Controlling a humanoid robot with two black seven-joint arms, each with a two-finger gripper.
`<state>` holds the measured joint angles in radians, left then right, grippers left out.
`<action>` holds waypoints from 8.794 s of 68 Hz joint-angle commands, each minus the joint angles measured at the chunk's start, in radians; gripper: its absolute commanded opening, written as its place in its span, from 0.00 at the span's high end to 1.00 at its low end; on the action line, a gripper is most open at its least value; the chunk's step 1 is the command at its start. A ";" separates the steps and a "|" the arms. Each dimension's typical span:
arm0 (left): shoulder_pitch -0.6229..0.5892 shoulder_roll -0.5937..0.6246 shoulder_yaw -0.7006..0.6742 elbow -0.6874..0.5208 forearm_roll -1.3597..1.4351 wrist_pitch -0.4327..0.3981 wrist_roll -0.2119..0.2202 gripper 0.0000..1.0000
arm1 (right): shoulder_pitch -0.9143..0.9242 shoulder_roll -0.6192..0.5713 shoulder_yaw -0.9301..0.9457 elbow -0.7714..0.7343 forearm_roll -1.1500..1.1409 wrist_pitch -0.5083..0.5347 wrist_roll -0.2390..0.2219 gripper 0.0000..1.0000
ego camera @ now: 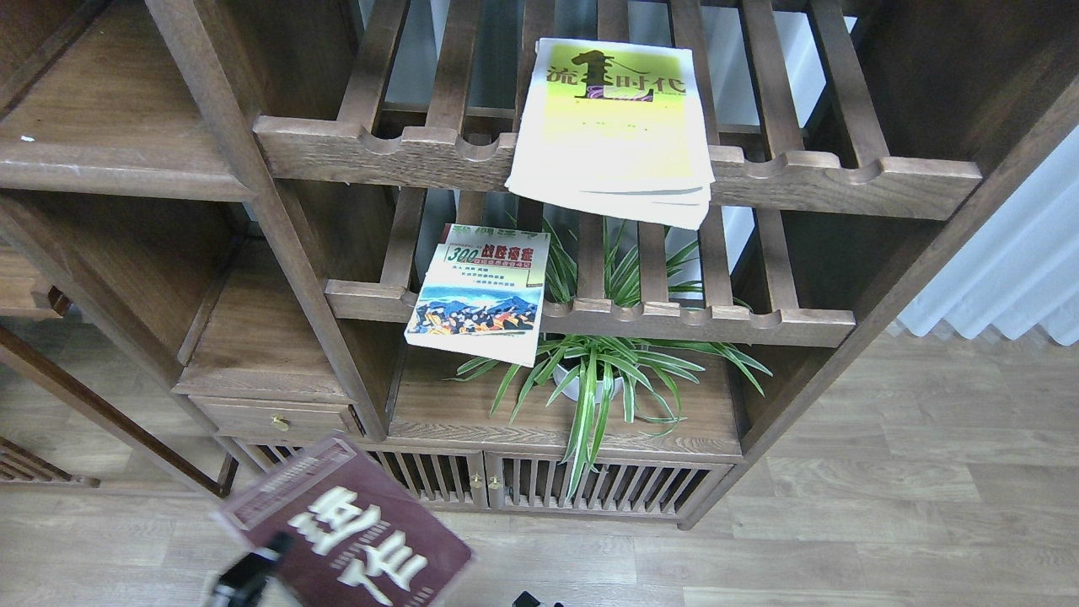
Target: Organize books on shelf
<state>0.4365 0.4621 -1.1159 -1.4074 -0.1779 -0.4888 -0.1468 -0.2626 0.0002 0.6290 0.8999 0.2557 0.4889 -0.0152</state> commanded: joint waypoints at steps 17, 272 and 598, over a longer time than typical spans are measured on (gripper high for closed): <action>0.025 0.015 -0.476 -0.102 0.011 0.000 0.161 0.93 | 0.026 0.000 -0.002 -0.068 -0.001 0.000 0.000 0.00; -1.329 0.112 -0.588 0.334 0.899 0.000 0.397 0.94 | 0.040 0.000 -0.020 -0.076 0.011 0.000 0.034 0.00; -1.243 0.059 -0.426 0.338 0.949 0.000 0.204 0.64 | 0.040 0.000 -0.020 0.086 0.040 0.000 0.061 0.00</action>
<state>-0.7992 0.5223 -1.5275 -1.0670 0.7717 -0.4888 0.0572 -0.2225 0.0000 0.6084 0.9864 0.2960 0.4889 0.0461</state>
